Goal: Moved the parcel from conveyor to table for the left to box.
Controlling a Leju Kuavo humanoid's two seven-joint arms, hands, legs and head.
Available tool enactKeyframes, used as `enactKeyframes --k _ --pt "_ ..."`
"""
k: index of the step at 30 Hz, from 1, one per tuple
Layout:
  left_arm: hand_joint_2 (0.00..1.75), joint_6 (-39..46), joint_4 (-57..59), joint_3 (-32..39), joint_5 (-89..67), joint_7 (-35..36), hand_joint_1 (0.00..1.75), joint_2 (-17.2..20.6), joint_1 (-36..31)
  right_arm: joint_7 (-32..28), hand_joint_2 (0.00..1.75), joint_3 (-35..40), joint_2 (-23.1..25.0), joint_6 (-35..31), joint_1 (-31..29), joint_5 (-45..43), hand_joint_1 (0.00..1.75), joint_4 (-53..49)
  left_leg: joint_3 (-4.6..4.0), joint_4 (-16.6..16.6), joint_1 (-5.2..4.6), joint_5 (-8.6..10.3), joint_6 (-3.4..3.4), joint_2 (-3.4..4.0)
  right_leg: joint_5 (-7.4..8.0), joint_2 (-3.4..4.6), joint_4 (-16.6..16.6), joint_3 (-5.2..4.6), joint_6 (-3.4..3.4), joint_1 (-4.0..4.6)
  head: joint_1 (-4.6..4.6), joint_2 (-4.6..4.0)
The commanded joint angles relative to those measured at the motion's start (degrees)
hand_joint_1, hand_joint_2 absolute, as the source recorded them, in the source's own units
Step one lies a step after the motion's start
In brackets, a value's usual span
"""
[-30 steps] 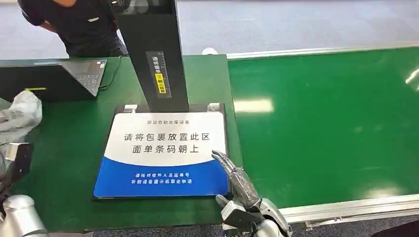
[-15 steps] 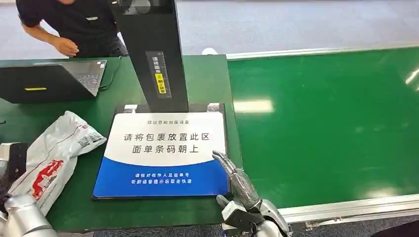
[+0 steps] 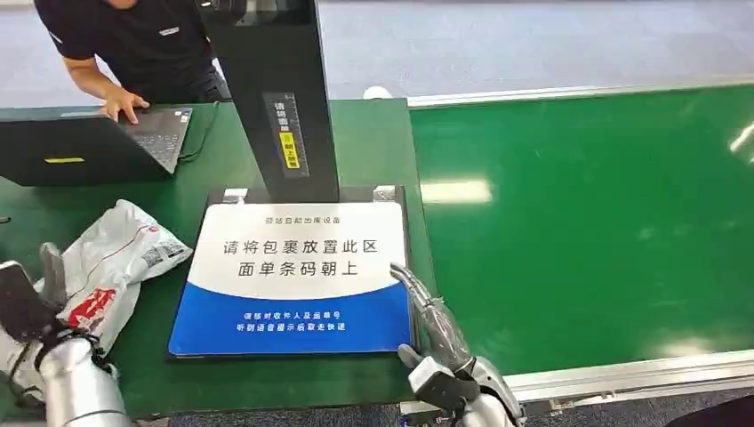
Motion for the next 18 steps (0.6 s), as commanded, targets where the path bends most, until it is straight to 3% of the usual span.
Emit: enactKeyframes --k 1,4,7,11,12,18 --pt "0.00 -12.37 -7.78 -25.00 11.96 -0.89 0.00 -1.84 10.89 -1.07 0.00 -3.32 1.18 1.04 -0.51 -3.59 0.00 -2.31 0.04 -0.02 -0.05 -0.04 0.02 -0.06 -0.03 -0.06 0.01 0.04 -0.04 -0.05 0.00 0.00" --pt "0.00 -12.27 -7.75 -25.06 12.46 -0.83 0.00 -1.06 10.67 -1.07 0.00 -3.26 1.18 1.07 -0.42 -3.58 0.00 -2.21 0.13 -0.05 -0.09 -0.08 0.02 -0.11 -0.07 -0.12 0.02 0.10 -0.09 -0.09 0.02 0.00" --pt "0.00 -23.58 -11.71 -29.15 20.68 -3.26 0.00 -1.68 13.99 -1.51 0.00 -3.59 0.86 1.92 -0.28 -5.22 0.00 -3.27 0.05 -0.03 -0.06 -0.06 -0.01 -0.04 -0.03 -0.05 0.01 0.01 -0.07 -0.05 0.00 0.00" --pt "0.00 -28.36 -16.80 -35.08 22.22 -5.25 0.00 -2.41 17.71 -1.00 0.00 -5.29 0.44 5.02 0.34 -8.43 0.00 -5.65 0.11 -0.02 -0.08 -0.09 0.01 -0.09 -0.07 -0.10 0.03 0.05 -0.08 -0.06 0.00 0.00" --pt "1.75 -27.58 -17.80 -35.66 21.33 -5.86 0.00 -2.68 17.99 -0.76 0.00 -6.08 0.35 5.38 0.87 -8.86 0.00 -6.92 0.05 0.01 -0.06 -0.08 0.01 -0.11 -0.06 -0.11 0.03 0.01 -0.05 -0.02 -0.02 0.00" --pt "1.75 -26.85 -16.44 -37.30 18.77 -1.18 0.00 -3.17 18.35 3.88 0.00 -16.77 2.64 9.14 6.14 -18.86 0.00 -14.74 0.10 -0.02 -0.10 -0.08 0.03 -0.30 -0.13 -0.31 0.04 0.10 -0.07 -0.08 0.00 0.00"
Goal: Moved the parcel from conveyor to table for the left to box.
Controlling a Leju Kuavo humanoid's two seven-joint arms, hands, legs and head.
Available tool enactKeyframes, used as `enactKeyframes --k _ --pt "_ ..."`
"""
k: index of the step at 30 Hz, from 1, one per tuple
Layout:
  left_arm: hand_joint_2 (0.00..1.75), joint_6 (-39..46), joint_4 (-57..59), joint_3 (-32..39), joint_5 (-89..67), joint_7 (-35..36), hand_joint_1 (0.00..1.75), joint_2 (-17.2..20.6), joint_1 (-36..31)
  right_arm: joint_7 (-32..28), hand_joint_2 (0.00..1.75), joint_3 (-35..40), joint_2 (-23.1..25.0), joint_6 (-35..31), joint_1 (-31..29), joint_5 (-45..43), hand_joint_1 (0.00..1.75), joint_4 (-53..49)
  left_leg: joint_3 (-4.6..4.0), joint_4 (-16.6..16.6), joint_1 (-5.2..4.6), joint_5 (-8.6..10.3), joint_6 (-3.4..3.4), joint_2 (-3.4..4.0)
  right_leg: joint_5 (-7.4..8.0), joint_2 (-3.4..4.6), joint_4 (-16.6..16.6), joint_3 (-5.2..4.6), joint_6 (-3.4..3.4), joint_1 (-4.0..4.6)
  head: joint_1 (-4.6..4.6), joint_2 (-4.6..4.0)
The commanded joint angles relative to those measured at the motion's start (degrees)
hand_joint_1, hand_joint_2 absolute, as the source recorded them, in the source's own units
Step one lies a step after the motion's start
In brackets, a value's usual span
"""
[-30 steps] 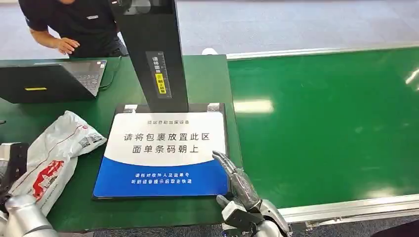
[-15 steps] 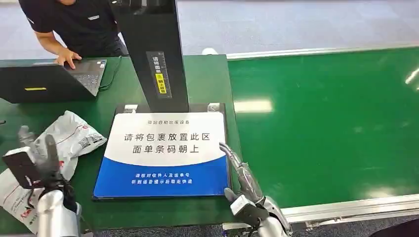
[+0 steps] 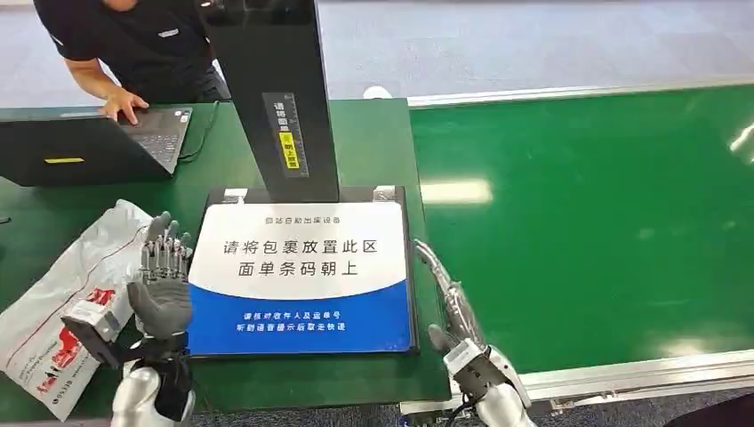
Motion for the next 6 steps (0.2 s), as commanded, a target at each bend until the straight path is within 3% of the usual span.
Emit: enactKeyframes --k 1,6 --pt "1.75 0.81 -1.97 -5.86 -2.08 5.26 0.00 -1.59 2.35 5.10 0.00 -15.22 3.13 3.92 6.67 -10.10 0.00 -9.63 0.05 -0.03 -0.04 -0.01 0.00 -0.28 -0.09 -0.29 0.03 0.10 -0.06 -0.03 0.00 0.00" --pt "1.75 1.34 -2.79 -7.38 -4.26 5.45 0.00 -2.54 2.40 7.21 0.00 -20.86 3.63 8.87 7.63 -13.87 0.00 -9.31 0.11 -0.06 -0.05 0.00 0.00 -0.36 -0.10 -0.37 -0.03 0.17 -0.08 -0.03 -0.02 0.00"
